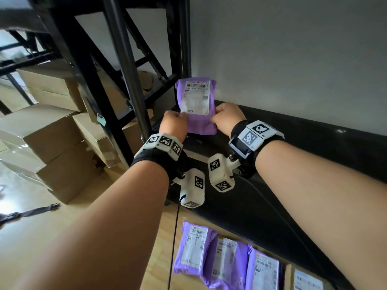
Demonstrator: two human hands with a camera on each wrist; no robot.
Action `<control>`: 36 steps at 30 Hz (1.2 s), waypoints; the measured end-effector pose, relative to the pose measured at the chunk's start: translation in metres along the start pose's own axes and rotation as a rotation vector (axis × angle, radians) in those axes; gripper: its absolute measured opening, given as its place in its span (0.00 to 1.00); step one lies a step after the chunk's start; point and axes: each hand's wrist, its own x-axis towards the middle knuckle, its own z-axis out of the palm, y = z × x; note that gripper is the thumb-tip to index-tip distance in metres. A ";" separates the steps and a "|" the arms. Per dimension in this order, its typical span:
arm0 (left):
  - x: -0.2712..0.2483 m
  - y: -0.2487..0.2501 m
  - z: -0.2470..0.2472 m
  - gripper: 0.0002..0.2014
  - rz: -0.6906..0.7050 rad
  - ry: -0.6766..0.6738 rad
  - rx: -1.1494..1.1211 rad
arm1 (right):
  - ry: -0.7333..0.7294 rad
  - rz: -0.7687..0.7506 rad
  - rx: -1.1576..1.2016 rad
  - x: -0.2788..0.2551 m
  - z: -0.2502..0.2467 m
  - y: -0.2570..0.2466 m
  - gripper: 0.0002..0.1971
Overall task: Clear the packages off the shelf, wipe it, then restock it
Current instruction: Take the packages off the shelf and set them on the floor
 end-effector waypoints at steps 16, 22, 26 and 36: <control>-0.115 -0.073 -0.059 0.12 -0.155 0.067 -0.170 | -0.214 -0.056 -0.025 -0.145 0.057 0.016 0.16; -0.136 -0.143 -0.058 0.16 -0.329 0.102 -0.154 | -0.345 -0.011 -0.121 -0.180 0.110 0.050 0.07; -0.138 -0.189 -0.046 0.18 -0.446 0.056 -0.108 | -0.398 0.044 -0.150 -0.184 0.139 0.080 0.05; -0.122 -0.289 -0.020 0.18 -0.677 -0.132 0.080 | -0.527 0.221 -0.099 -0.165 0.218 0.146 0.05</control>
